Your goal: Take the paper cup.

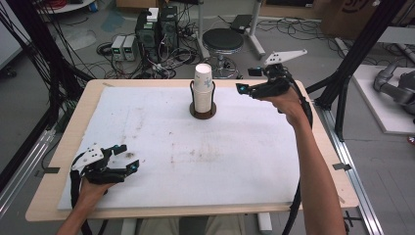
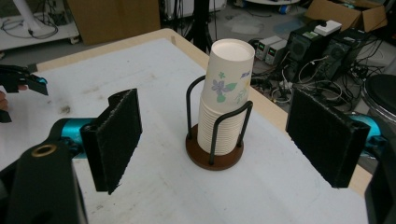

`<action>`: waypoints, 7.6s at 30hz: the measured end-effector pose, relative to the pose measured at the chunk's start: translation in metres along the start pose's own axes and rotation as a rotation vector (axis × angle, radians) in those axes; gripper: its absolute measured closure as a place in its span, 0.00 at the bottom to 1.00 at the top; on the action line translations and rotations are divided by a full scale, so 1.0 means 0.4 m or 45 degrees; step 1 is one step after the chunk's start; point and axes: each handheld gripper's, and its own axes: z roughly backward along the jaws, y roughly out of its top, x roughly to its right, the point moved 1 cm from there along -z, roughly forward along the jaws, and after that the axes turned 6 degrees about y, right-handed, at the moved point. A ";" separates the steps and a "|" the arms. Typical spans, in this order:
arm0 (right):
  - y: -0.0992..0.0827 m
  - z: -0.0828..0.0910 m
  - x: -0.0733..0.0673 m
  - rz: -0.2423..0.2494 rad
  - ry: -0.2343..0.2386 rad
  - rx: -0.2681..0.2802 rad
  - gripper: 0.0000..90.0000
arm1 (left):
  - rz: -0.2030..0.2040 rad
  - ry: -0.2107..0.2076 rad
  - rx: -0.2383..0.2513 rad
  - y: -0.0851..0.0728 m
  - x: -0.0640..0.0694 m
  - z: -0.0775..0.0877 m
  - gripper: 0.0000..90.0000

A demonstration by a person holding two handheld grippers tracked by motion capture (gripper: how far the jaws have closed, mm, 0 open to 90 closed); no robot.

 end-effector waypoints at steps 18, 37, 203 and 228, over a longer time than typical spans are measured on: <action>0.127 -0.085 0.067 0.042 -0.017 -0.169 0.21 | 0.000 0.000 0.003 0.000 0.000 0.001 0.18; 0.174 -0.234 0.101 0.043 -0.010 -0.424 0.18 | -0.015 0.011 -0.006 0.000 0.003 -0.001 0.18; 0.305 -0.058 -0.042 0.103 0.027 -0.294 0.42 | -0.041 0.015 -0.049 0.002 0.007 -0.009 0.18; 0.197 0.003 -0.195 0.217 0.201 -0.193 0.42 | -0.030 0.022 -0.054 0.002 0.007 -0.010 0.18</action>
